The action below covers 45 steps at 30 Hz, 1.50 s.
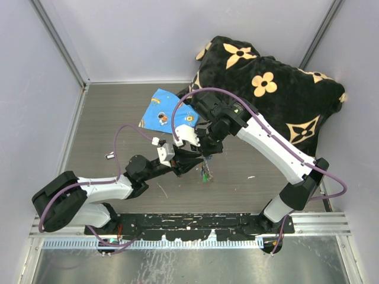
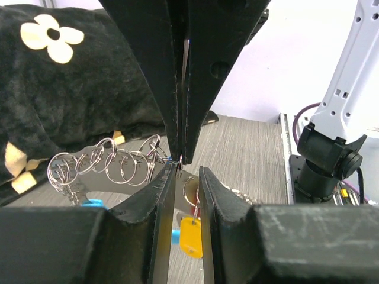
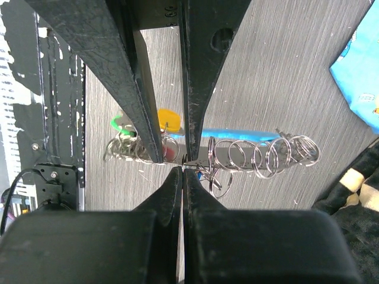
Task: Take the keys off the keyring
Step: Remove the key from the keyring.
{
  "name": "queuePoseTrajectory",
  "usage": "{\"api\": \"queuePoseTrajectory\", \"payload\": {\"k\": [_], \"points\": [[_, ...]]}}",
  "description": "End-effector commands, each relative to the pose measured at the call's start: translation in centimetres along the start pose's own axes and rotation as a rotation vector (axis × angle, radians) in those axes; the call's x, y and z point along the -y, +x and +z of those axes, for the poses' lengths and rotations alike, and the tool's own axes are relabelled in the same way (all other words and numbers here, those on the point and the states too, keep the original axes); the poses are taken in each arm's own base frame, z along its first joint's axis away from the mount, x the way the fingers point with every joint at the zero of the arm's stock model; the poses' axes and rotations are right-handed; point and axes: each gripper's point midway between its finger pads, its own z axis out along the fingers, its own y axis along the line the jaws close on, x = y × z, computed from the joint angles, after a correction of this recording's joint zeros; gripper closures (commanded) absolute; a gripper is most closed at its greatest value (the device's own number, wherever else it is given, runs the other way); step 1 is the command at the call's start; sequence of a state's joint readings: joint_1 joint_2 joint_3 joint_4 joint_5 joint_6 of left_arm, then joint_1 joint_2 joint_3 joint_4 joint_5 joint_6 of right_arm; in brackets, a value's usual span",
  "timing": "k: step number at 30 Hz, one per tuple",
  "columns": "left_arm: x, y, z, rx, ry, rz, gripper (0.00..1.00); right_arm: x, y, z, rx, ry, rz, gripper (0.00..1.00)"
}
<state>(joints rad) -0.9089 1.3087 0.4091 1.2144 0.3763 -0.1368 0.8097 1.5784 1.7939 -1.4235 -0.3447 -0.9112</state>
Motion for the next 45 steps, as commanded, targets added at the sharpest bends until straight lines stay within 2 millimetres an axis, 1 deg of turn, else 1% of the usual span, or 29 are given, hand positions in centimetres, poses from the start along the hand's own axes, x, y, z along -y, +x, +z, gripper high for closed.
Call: {"api": "queuePoseTrajectory", "payload": {"k": [1, 14, 15, 21, 23, 27, 28, 29, 30, 31, 33, 38, 41, 45], "points": [[0.4, -2.9, 0.7, 0.072, 0.034, 0.057, 0.76, 0.2, -1.7, -1.7, 0.075, 0.037, -0.035, 0.99], [0.6, -3.1, 1.3, 0.070, 0.055, 0.053, 0.76, -0.3, -2.0, -1.7, 0.097, 0.015, -0.046, 0.99], [0.7, -3.1, 1.3, 0.067, 0.058, 0.053, 0.77, -0.3, -2.1, -1.8, 0.099, 0.016, -0.047, 0.99], [0.6, -2.8, 1.3, 0.048, 0.057, 0.051, 0.91, -0.4, -2.2, -1.8, 0.106, 0.013, -0.050, 0.99], [0.6, -2.6, 1.3, 0.034, 0.059, 0.050, 0.99, -0.4, -2.2, -1.9, 0.109, 0.010, -0.050, 0.99], [0.7, -2.0, 1.3, 0.006, 0.067, 0.040, 1.00, -0.4, -2.3, -2.0, 0.114, 0.011, -0.052, 0.99], [0.8, -3.2, 1.2, 0.034, 0.063, 0.043, 1.00, -0.4, -2.2, -2.0, 0.116, 0.010, -0.048, 0.99], [0.6, -3.5, 1.1, 0.040, 0.047, 0.030, 1.00, -0.3, -2.2, -2.0, 0.120, 0.011, -0.046, 0.98], [0.3, -3.8, 1.0, 0.045, 0.029, 0.019, 1.00, -0.3, -2.1, -2.0, 0.125, 0.009, -0.038, 0.96], [0.1, -4.0, 0.9, 0.046, 0.019, 0.015, 1.00, -0.2, -2.1, -2.1, 0.132, 0.007, -0.031, 0.92], [-0.2, -4.3, 0.8, 0.048, -0.002, 0.005, 1.00, -0.2, -2.0, -2.1, 0.150, -0.001, -0.018, 0.87], [-0.3, -5.1, 0.7, 0.059, -0.022, -0.004, 1.00, 0.0, -1.7, -2.2, 0.194, -0.019, 0.012, 0.76], [-0.4, -5.4, 0.6, 0.067, -0.028, -0.002, 1.00, 0.2, -1.8, -2.7, 0.239, -0.025, 0.028, 0.71], [-0.4, -5.8, 0.5, 0.081, -0.033, -0.004, 1.00, 0.5, -1.9, -4.0, 0.330, -0.034, 0.052, 0.63]]}}
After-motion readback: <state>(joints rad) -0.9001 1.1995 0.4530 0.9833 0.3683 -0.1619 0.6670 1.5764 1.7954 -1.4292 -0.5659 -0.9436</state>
